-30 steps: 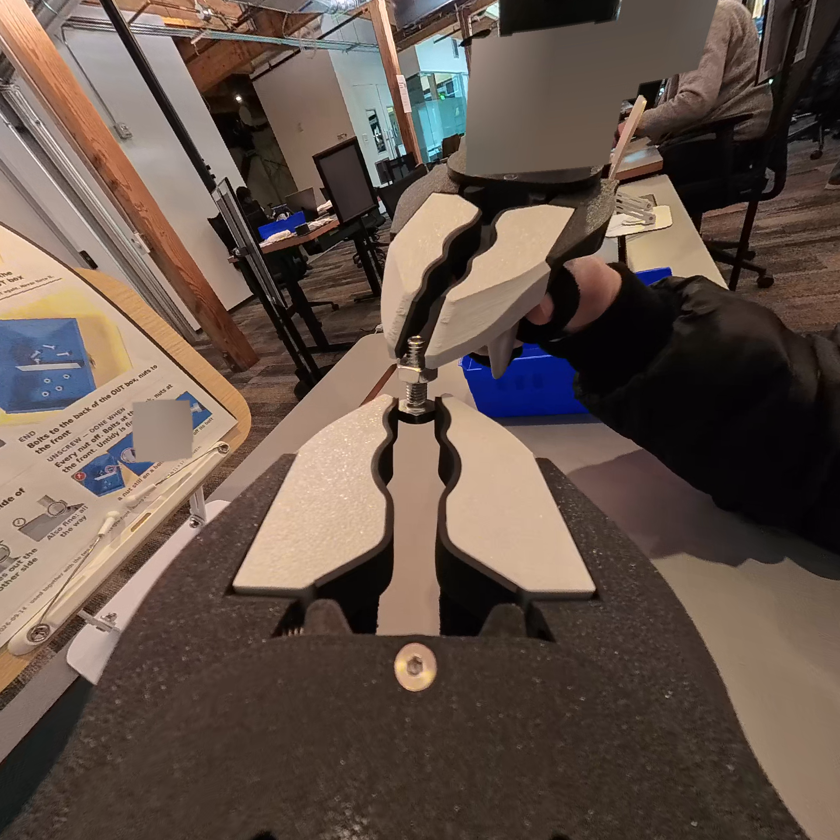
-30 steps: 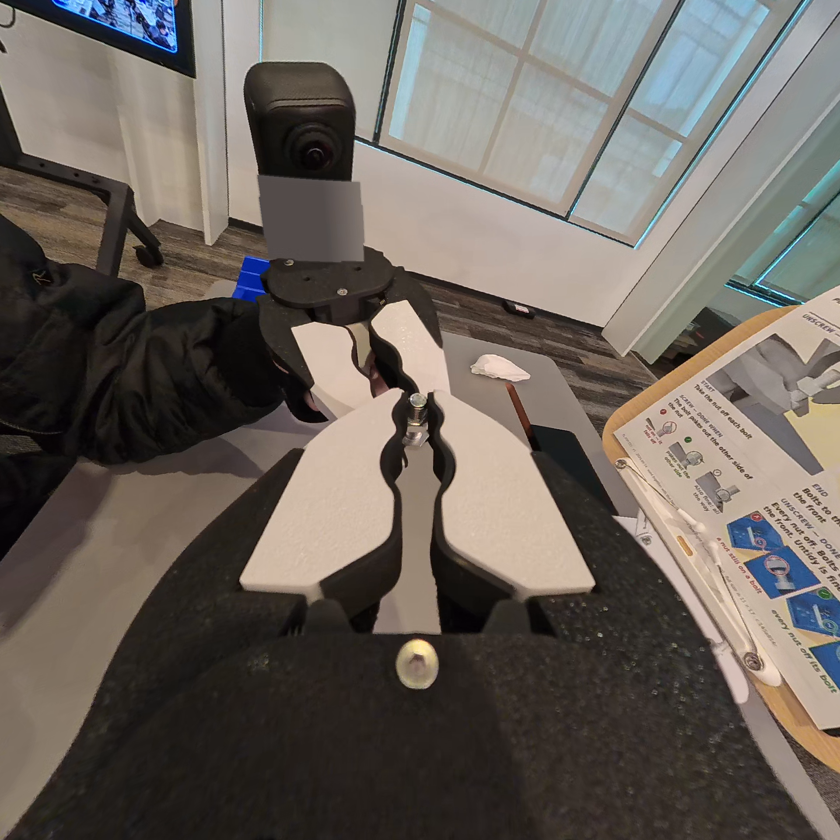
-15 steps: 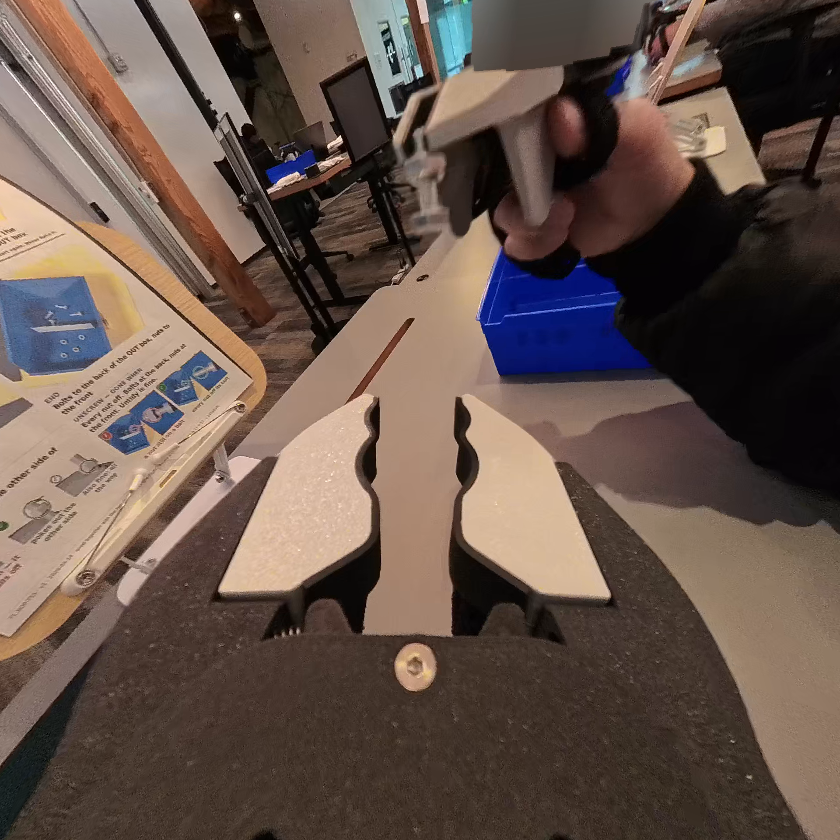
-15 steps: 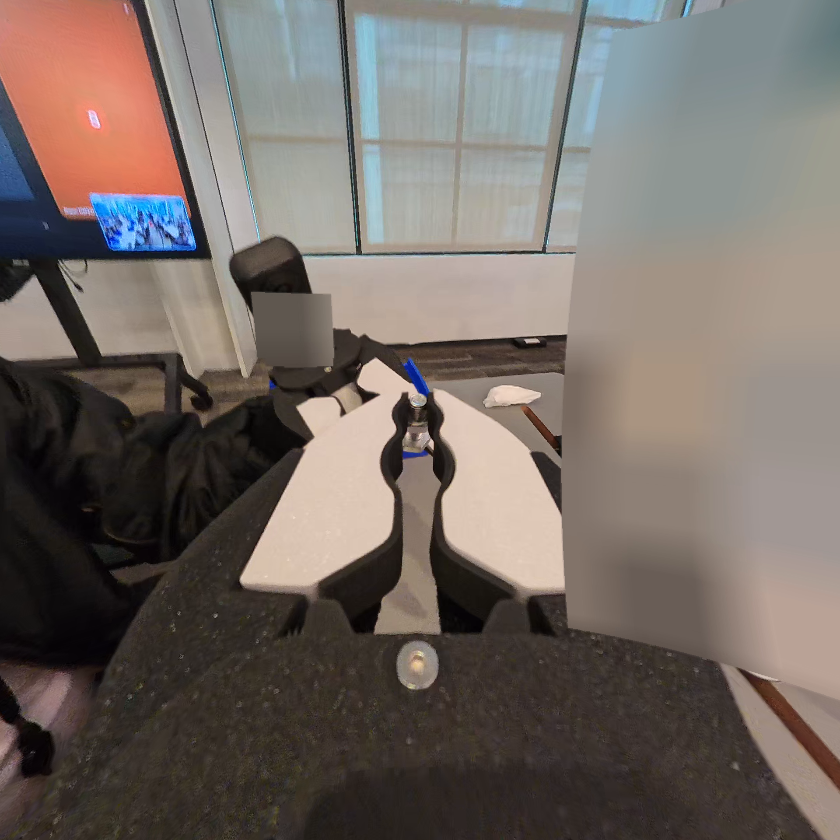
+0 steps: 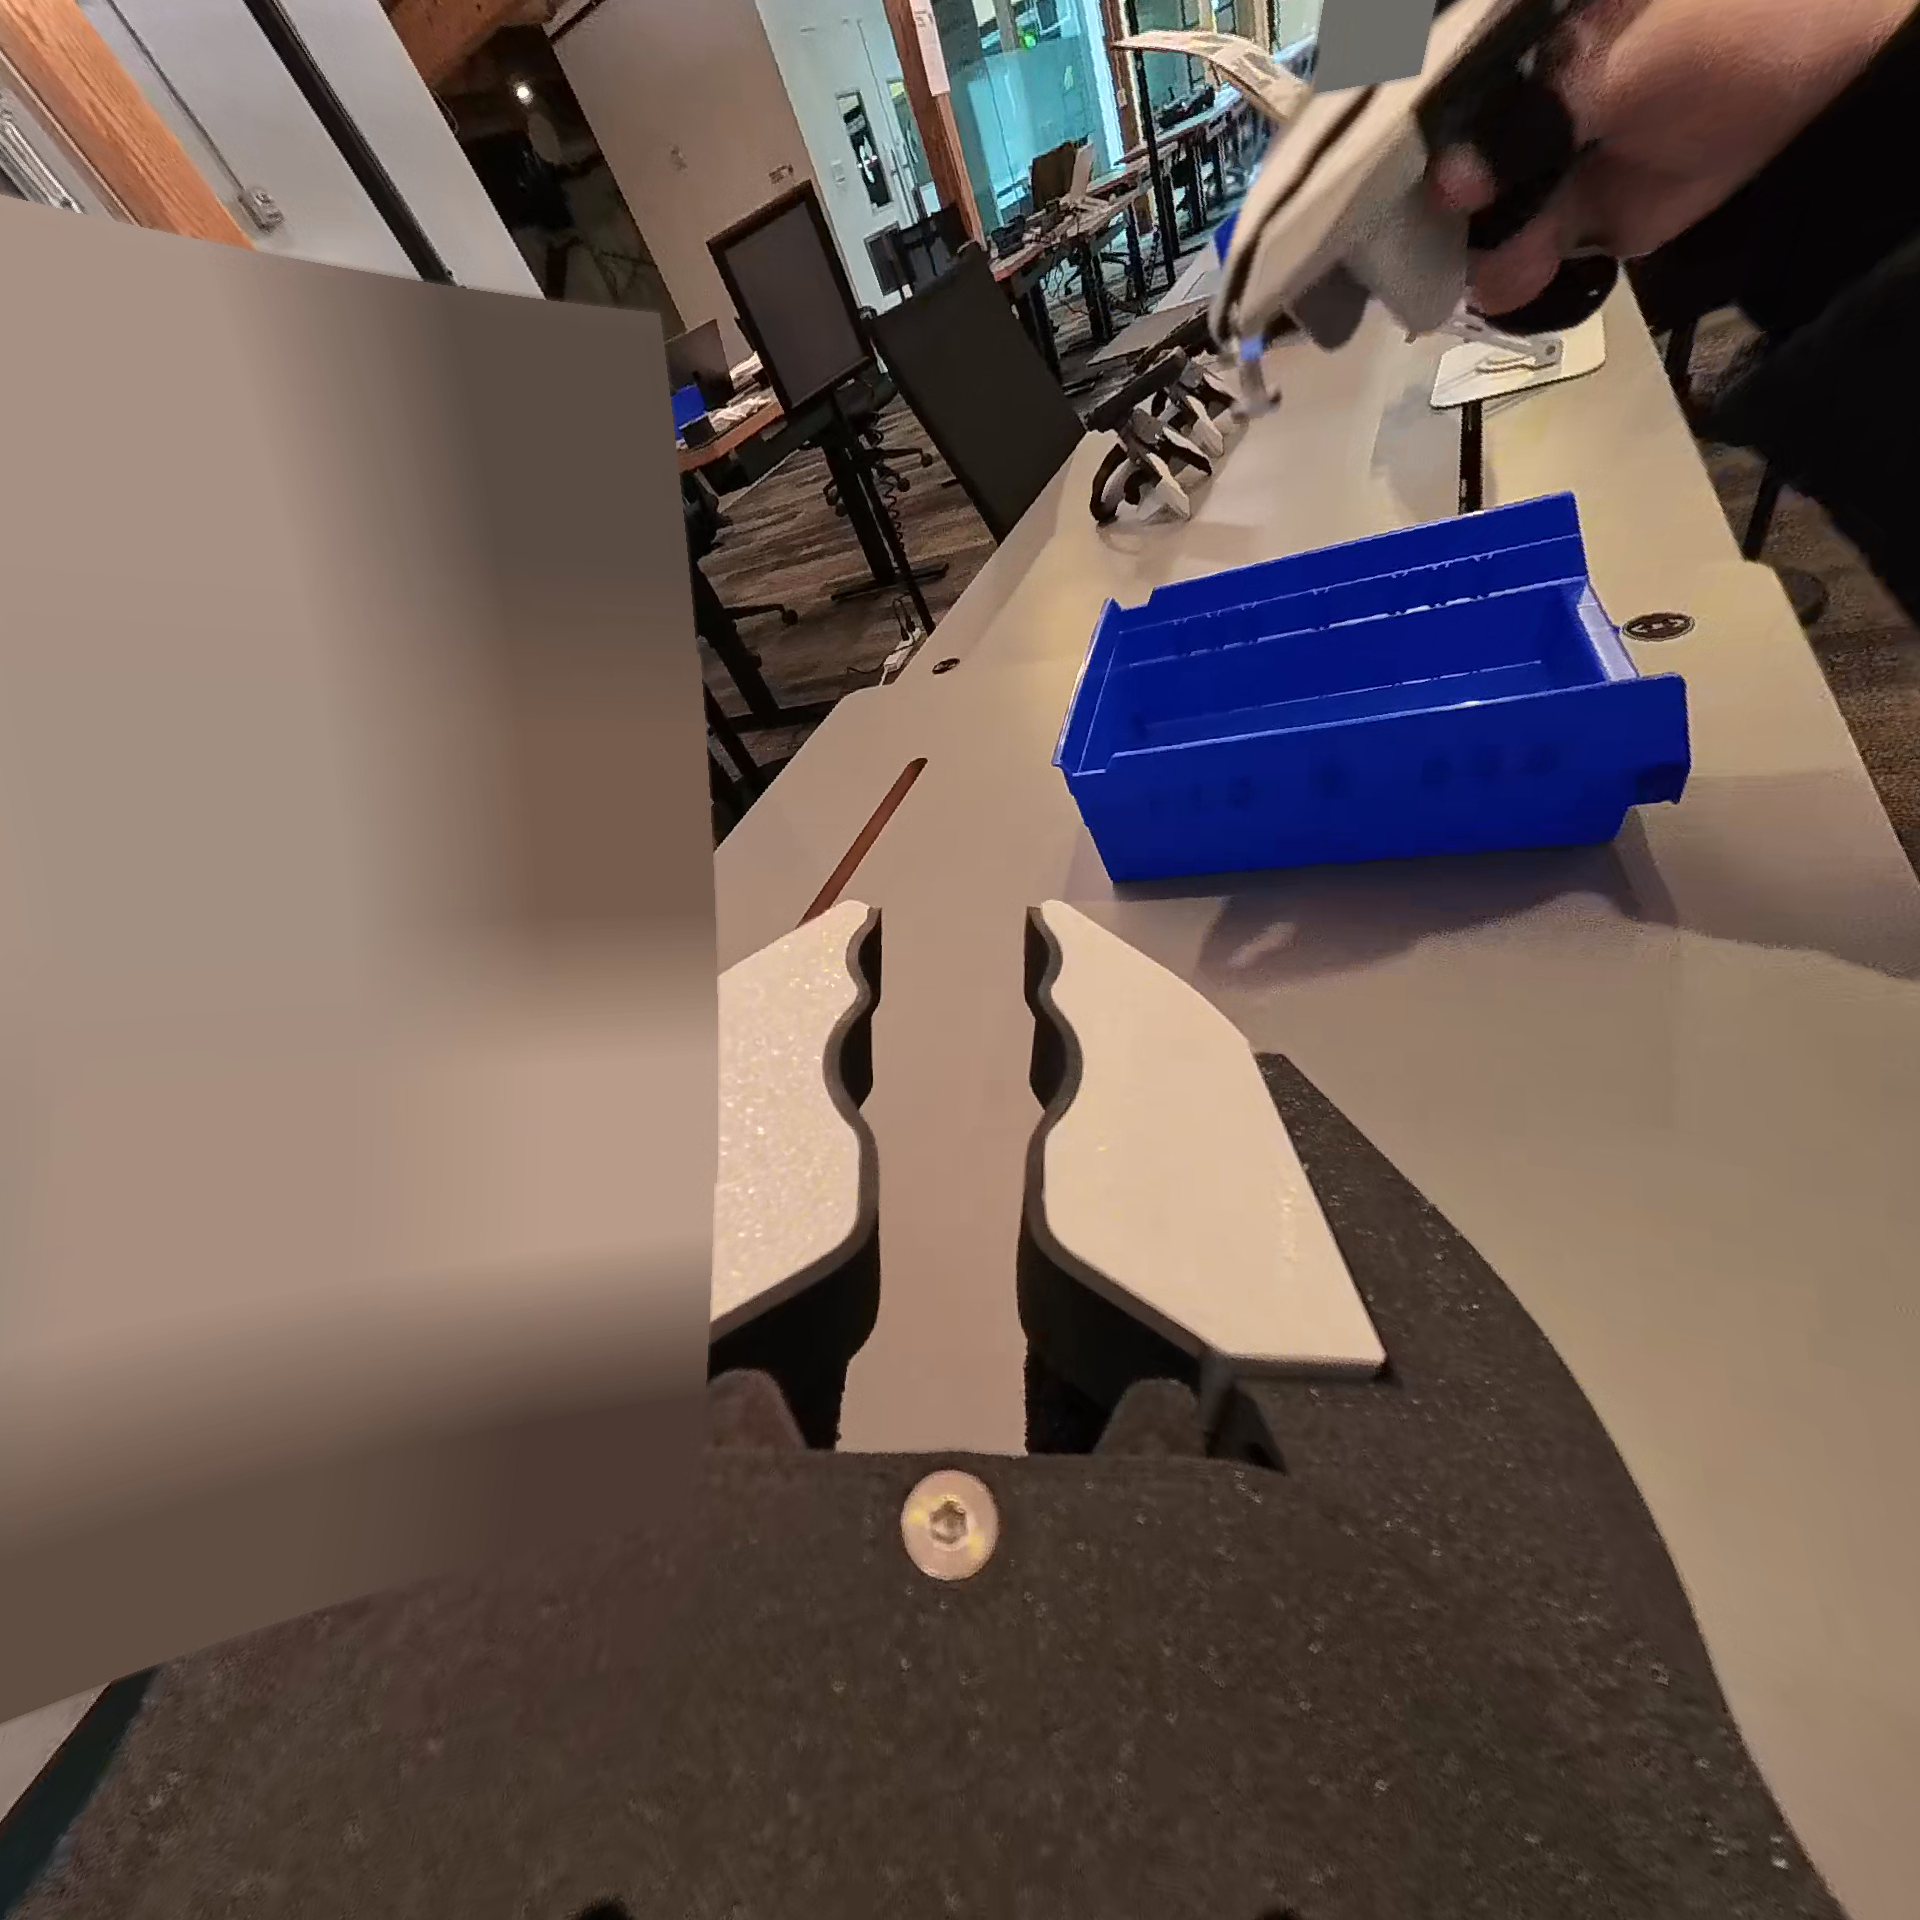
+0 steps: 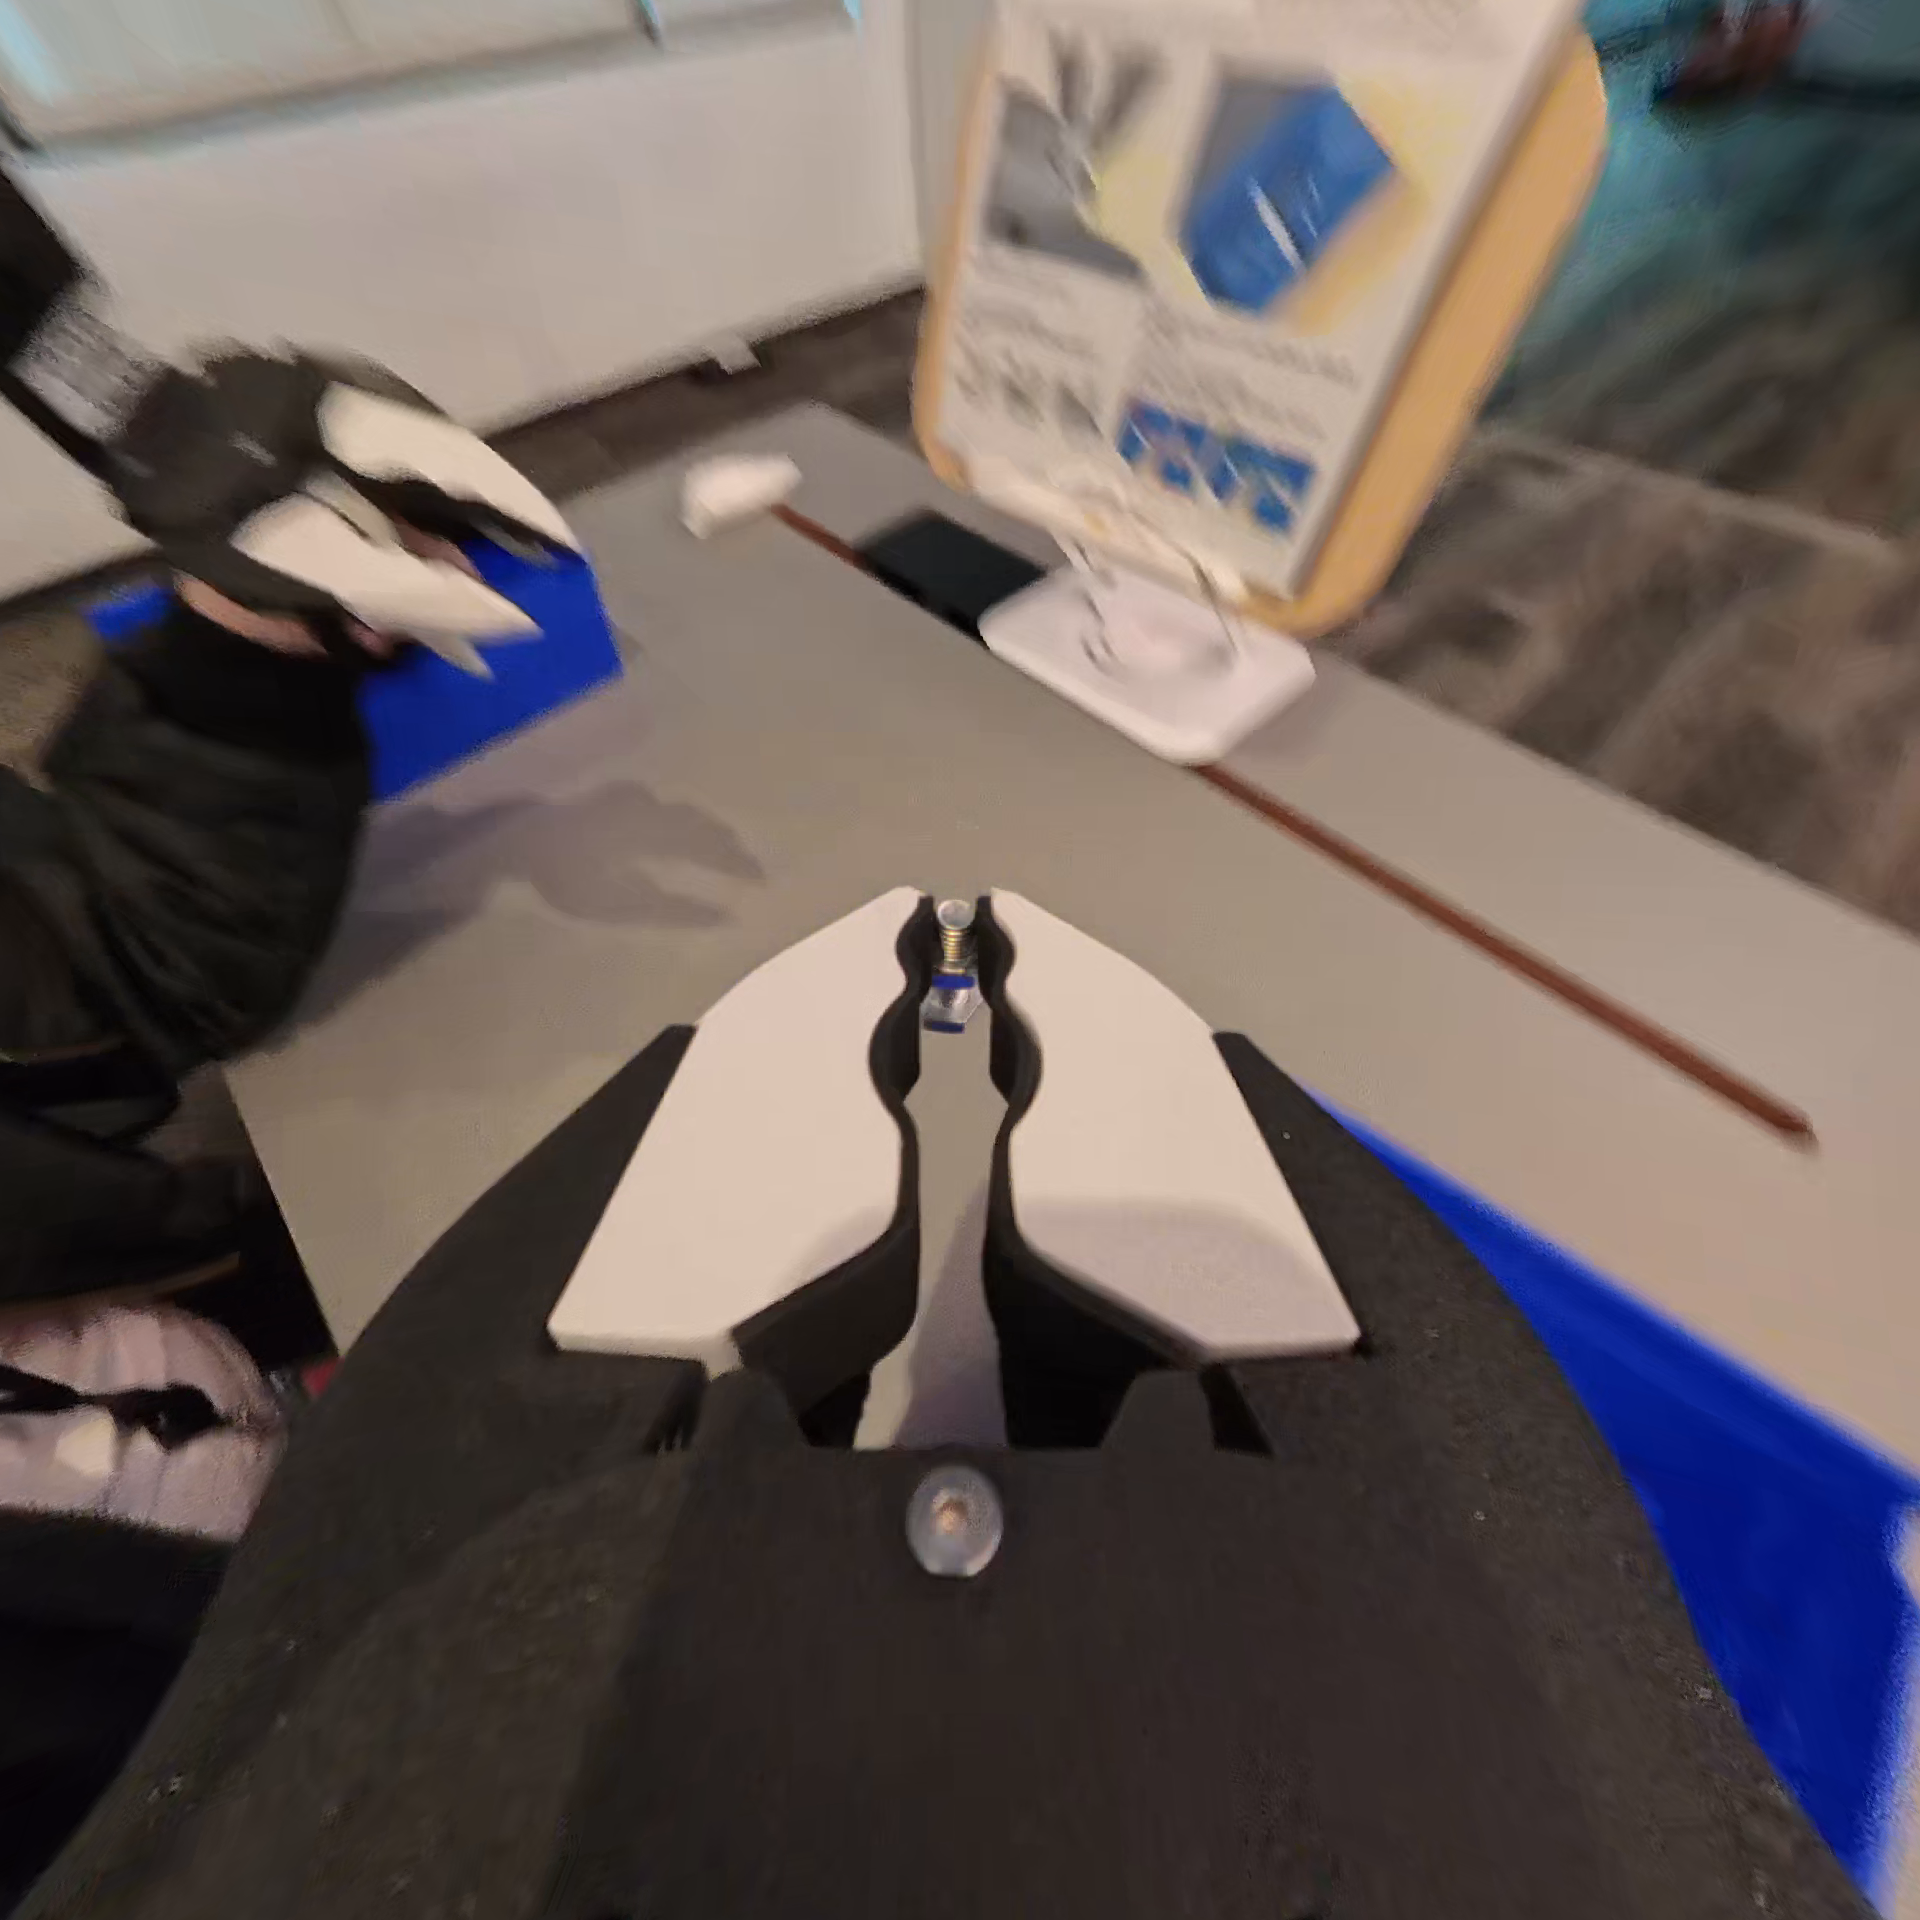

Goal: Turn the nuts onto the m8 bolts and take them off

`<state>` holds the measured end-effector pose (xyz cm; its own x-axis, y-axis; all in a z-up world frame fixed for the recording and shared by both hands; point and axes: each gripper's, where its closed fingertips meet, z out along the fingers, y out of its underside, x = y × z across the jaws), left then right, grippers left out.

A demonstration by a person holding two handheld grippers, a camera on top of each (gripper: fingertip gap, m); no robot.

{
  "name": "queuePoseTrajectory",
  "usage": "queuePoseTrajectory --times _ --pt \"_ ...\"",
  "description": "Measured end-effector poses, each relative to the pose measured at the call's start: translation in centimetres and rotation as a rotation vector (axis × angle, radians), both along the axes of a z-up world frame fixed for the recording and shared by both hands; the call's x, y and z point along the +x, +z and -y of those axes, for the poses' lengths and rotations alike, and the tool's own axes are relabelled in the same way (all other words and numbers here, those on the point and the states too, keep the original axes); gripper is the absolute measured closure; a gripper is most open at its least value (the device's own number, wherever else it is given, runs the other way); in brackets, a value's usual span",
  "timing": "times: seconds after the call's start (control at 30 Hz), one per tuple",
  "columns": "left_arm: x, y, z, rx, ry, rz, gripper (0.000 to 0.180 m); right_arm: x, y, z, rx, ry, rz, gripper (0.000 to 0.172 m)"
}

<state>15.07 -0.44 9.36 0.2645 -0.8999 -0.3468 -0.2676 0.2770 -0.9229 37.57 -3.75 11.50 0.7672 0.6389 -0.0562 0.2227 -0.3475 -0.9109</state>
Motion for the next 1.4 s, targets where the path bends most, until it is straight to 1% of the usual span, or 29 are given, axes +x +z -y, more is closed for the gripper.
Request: queuePoseTrajectory --times 0.17,0.3,0.4,0.5,0.6,0.87,1.27,1.33,1.4 --pt "-0.1 0.7 0.3 -0.023 -0.015 0.042 0.157 9.0 -9.8 0.5 -0.371 -0.189 0.191 0.165" --pt "0.2 0.8 0.2 -0.046 -0.014 0.061 0.158 13.1 -17.3 1.1 -0.614 -0.247 0.314 0.164" --pt "0.3 0.9 0.3 -0.056 -0.017 0.072 0.158 14.2 -21.3 1.3 -0.744 -0.234 0.354 0.164" --pt "0.5 0.7 0.3 -0.052 -0.017 0.063 0.159 14.6 -23.9 1.2 -0.831 -0.211 0.388 0.164" --pt "0.7 0.2 0.2 -0.039 -0.005 0.031 0.159 14.9 -25.1 0.7 -0.869 -0.196 0.405 0.164" --pt "1.4 -0.4 0.5 -0.047 -0.016 0.007 0.159 14.8 -26.5 0.1 -0.963 -0.138 0.372 0.164" --pt "1.4 -0.4 0.5 -0.063 -0.019 0.015 0.16 15.0 -27.6 -0.6 -0.943 -0.122 0.395 0.164" --pt "1.3 -0.2 0.5 -0.067 -0.019 0.02 0.16 15.0 -27.4 -1.1 -0.911 -0.131 0.394 0.159" --pt "1.2 -0.1 0.6 -0.068 -0.024 0.026 0.16 14.8 -27.0 -1.4 -0.875 -0.126 0.387 0.159"
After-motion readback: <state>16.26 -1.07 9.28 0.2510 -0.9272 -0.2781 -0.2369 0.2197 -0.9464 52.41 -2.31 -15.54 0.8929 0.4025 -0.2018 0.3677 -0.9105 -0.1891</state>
